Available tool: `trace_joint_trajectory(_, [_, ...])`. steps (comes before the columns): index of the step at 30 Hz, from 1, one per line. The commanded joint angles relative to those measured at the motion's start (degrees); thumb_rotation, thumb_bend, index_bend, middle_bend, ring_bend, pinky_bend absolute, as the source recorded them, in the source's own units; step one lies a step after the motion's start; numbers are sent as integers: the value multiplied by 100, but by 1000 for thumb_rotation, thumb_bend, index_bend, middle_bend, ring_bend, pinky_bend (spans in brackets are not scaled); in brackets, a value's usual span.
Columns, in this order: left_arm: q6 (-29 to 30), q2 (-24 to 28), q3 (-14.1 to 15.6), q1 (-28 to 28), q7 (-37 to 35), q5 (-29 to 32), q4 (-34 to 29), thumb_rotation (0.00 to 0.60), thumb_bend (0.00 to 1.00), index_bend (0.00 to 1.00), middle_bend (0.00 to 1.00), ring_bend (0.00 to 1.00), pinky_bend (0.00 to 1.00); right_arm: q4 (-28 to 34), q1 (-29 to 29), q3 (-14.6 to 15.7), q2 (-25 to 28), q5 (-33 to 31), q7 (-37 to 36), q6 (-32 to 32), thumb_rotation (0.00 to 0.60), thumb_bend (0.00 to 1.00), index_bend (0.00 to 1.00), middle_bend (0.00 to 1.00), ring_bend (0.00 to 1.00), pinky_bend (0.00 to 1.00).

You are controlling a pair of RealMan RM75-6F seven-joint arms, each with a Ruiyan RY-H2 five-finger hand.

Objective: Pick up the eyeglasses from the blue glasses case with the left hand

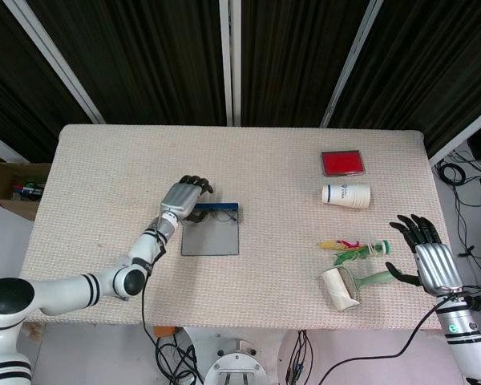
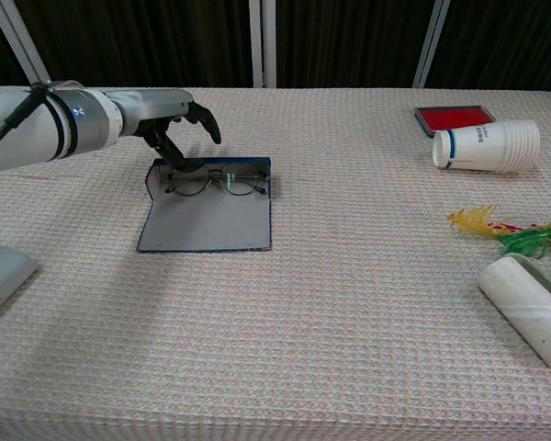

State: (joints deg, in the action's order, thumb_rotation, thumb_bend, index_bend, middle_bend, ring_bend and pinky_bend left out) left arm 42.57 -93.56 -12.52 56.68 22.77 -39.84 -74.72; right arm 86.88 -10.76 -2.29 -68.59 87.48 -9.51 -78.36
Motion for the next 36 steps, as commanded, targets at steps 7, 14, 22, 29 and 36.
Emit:
trace_joint_trajectory(7, [160,-140,-8,120,154,418,24,600,291,353,120,74,80,-32,2,0,-14,-27,-33,26,600,187,191,121,0,66])
trace_joint_trajectory(14, [62,-175,12,188,130,557,4,600,364,388,123,74,80,-60,7,-1,-39,-37,-50,26,600,188,191,121,0,66])
trace_joint_trajectory(22, [132,-282,-3,241,102,624,109,600,448,409,129,74,80,-61,28,-2,-28,-56,-56,14,600,186,191,121,0,66])
trace_joint_trajectory(29, [147,-197,17,273,161,705,30,600,450,415,130,74,80,-65,11,-4,-37,-61,-50,50,600,186,191,121,0,66])
trace_joint_trajectory(36, [203,-280,17,316,190,797,100,600,460,444,140,74,80,-64,25,-3,-33,-75,-46,45,600,185,191,121,0,66])
